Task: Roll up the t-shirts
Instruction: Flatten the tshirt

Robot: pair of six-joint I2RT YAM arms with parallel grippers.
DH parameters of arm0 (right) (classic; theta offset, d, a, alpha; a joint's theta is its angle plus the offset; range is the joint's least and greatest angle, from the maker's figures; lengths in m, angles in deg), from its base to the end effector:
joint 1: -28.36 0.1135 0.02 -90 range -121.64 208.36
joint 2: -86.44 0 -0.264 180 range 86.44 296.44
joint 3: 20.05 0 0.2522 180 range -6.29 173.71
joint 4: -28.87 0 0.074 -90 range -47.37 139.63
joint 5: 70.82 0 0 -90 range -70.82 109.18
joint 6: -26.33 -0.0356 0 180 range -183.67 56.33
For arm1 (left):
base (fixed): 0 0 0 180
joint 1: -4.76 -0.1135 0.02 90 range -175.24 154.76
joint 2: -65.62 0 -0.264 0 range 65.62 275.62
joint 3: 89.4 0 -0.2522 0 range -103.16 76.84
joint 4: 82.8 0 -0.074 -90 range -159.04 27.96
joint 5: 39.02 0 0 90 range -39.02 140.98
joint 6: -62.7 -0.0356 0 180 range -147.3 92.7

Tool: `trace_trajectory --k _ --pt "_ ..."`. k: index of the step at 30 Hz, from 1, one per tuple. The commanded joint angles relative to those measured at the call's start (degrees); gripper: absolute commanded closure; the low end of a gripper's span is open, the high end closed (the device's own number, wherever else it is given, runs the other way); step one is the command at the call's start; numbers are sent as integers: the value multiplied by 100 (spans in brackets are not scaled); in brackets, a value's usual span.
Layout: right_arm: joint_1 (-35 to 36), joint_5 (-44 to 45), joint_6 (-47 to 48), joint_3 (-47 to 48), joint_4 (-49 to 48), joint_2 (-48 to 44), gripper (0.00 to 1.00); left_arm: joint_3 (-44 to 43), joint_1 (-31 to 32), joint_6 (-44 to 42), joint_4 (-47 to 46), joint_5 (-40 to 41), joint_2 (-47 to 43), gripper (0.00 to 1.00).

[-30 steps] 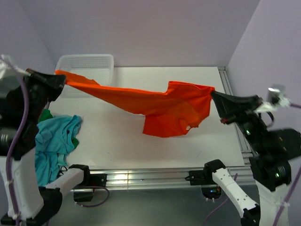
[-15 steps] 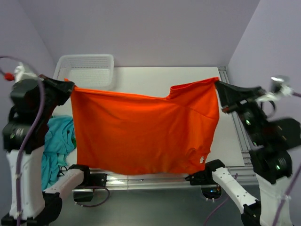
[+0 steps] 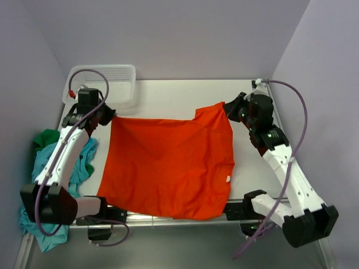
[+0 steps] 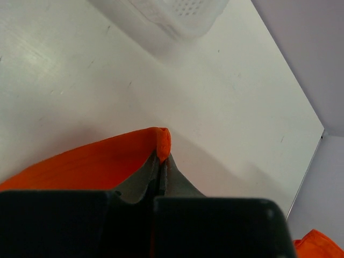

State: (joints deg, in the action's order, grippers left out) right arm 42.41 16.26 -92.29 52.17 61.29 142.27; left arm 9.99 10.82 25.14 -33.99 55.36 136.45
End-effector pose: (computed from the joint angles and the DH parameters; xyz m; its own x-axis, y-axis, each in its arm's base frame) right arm 0.2120 0.0549 0.3728 -0.3740 0.3995 -0.8369 -0.1262 0.8721 0.4727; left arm 0.2657 -0.0255 0.3367 -0.4184 -0.7504 -0.5117 -0.4682 0.6609 -0.5865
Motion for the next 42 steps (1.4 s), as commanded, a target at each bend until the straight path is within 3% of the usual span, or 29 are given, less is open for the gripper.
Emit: trace_trajectory --k 1,6,9,11,12,13,14,15,19,24,30,36,42 --pt "-234 29 -187 95 -1213 655 100 -170 -18 204 -1052 1 632 100" --pt "-551 -446 -319 1113 -1680 2403 100 -1188 -18 240 -1342 72 1985 100" --pt "-710 -639 -389 2237 -1620 3604 100 -2189 -18 30 -1194 -60 2949 100" --pt "-806 -631 -460 3221 -1103 4335 85 -3217 -18 -67 -565 -43 3644 81" --pt "-850 -605 -477 3503 -909 4513 73 -3507 -18 -155 -395 18 3814 68" --pt "-868 -570 -478 3880 -586 4637 54 -3884 -18 -191 -272 45 3929 49" --pt "-877 -509 -417 3980 -478 4682 40 -4001 -18 -226 -149 71 4008 42" --pt "-886 -395 -399 3998 -399 4647 18 -4055 -9 -278 27 193 4000 37" --pt "-886 -429 -398 2939 -678 3963 18 -3189 -9 -402 -252 177 3282 30" --pt "-859 -684 -574 1294 -1013 2549 33 -2097 -9 -533 -323 54 1849 30" --pt "-561 -543 -636 -884 -732 905 35 -96 -9 -516 -419 -174 48 32" --pt "-87 -315 -776 -2047 -275 -291 35 1252 0 -367 -499 -657 -1289 37" --pt "493 -78 -1540 -2970 514 -1389 35 2693 0 -103 -701 -913 -2160 39"
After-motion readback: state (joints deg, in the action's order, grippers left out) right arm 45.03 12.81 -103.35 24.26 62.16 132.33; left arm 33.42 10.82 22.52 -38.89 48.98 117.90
